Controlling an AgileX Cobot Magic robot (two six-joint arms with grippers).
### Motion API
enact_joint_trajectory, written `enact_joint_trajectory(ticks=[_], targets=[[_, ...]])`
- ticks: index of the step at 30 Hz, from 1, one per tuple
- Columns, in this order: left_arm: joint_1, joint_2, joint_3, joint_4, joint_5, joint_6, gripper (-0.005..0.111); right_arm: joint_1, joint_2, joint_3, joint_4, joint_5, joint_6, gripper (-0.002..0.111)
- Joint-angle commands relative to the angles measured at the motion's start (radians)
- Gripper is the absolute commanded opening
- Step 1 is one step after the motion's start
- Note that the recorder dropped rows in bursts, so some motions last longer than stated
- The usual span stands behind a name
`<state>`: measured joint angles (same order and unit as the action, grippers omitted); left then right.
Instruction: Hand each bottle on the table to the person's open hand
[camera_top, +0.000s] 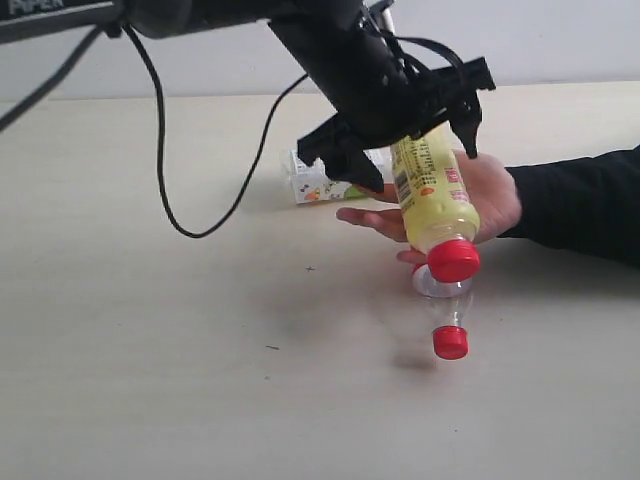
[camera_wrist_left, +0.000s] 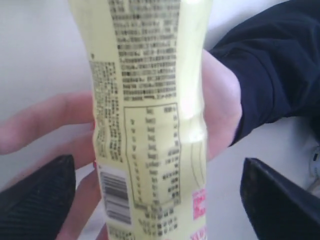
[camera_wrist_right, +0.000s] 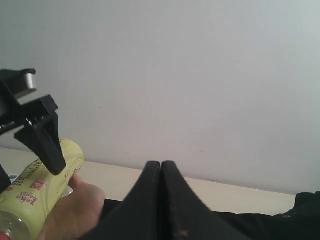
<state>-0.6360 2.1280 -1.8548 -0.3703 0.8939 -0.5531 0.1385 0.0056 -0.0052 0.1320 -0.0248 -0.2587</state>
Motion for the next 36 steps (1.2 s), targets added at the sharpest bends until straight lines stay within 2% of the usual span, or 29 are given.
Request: enact_joint_trajectory(ticks=[1,4,7,10,12,13,17,21,24,29,36], targets=[[0.044,-0.083,-0.008,-0.009,0.065,0.065,0.085,0.001,-0.006,0.005,0.000,-0.003,-0.001,0.000],[0.073,-0.143,-0.008,-0.009,0.079,0.157,0.083,0.001,-0.006,0.005,0.000,-0.003,-0.001,0.000],[0.104,-0.201,-0.008,-0.007,0.100,0.240,0.068,0.001,-0.006,0.005,0.000,-0.003,-0.001,0.000],[0.134,-0.248,-0.008,-0.004,0.132,0.297,0.036,0.001,-0.006,0.005,0.000,-0.003,-0.001,0.000],[0.146,-0.277,-0.008,0.018,0.154,0.386,0.005,0.001,-0.006,0.005,0.000,-0.003,-0.001,0.000],[0.148,-0.287,-0.008,0.039,0.166,0.432,0.001,0.001,-0.006,0.005,0.000,-0.003,-0.001,0.000],[0.136,-0.316,0.025,0.109,0.137,0.468,0.003,0.001,-0.006,0.005,0.000,-0.003,-0.001,0.000],[0.101,-0.377,0.174,0.098,-0.062,0.580,0.003,0.001,-0.006,0.005,0.000,-0.003,-0.001,0.000],[0.078,-0.443,0.328,0.082,-0.291,0.629,0.003,0.001,-0.006,0.005,0.000,-0.003,-0.001,0.000],[0.076,-0.542,0.631,-0.015,-0.713,0.719,0.003,0.001,-0.006,0.005,0.000,-0.003,-0.001,0.000],[0.049,-0.640,1.013,0.064,-1.245,0.722,0.003,0.001,-0.006,0.005,0.000,-0.003,-0.001,0.000]])
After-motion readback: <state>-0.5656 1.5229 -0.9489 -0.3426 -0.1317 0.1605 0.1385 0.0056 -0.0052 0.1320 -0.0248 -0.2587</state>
